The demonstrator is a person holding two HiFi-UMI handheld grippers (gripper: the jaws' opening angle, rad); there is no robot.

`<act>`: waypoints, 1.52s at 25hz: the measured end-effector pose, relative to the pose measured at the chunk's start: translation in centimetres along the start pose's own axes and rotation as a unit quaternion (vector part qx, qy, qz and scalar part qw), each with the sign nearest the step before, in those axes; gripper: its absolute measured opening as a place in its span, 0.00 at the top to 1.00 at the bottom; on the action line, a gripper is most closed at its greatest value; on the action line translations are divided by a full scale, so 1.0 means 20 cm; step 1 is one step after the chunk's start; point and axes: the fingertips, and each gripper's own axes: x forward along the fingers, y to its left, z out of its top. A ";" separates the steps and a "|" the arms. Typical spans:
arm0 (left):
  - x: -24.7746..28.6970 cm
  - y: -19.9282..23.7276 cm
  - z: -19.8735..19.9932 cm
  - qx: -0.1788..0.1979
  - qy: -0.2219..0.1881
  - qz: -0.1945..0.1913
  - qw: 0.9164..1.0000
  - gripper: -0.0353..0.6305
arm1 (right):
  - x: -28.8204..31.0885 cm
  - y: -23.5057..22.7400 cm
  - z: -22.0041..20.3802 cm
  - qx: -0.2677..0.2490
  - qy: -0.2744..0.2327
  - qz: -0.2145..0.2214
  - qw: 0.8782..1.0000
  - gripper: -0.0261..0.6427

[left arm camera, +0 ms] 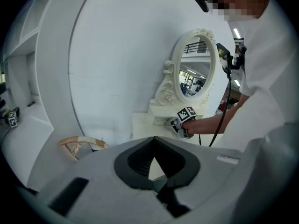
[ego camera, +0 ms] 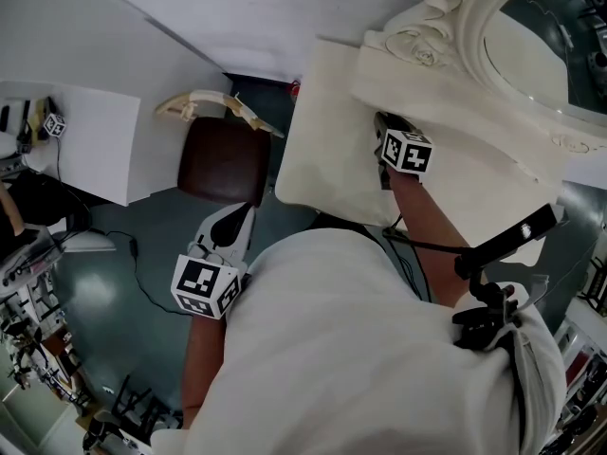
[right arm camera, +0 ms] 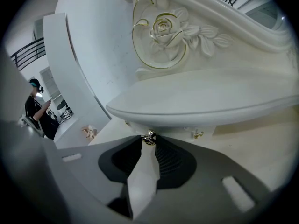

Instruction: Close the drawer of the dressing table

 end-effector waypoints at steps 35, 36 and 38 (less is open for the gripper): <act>-0.23 -0.01 -0.16 0.003 -0.023 -0.016 1.000 0.94 | -0.13 0.14 -0.21 -0.014 0.030 0.003 0.999 0.81; -0.25 -0.02 -0.17 0.003 -0.024 -0.017 1.000 0.94 | -0.15 0.16 -0.22 -0.018 0.030 0.001 0.999 0.84; -0.30 -0.02 -0.20 0.003 -0.026 -0.019 0.999 0.94 | -0.19 0.19 -0.25 -0.023 0.031 -0.001 0.999 0.93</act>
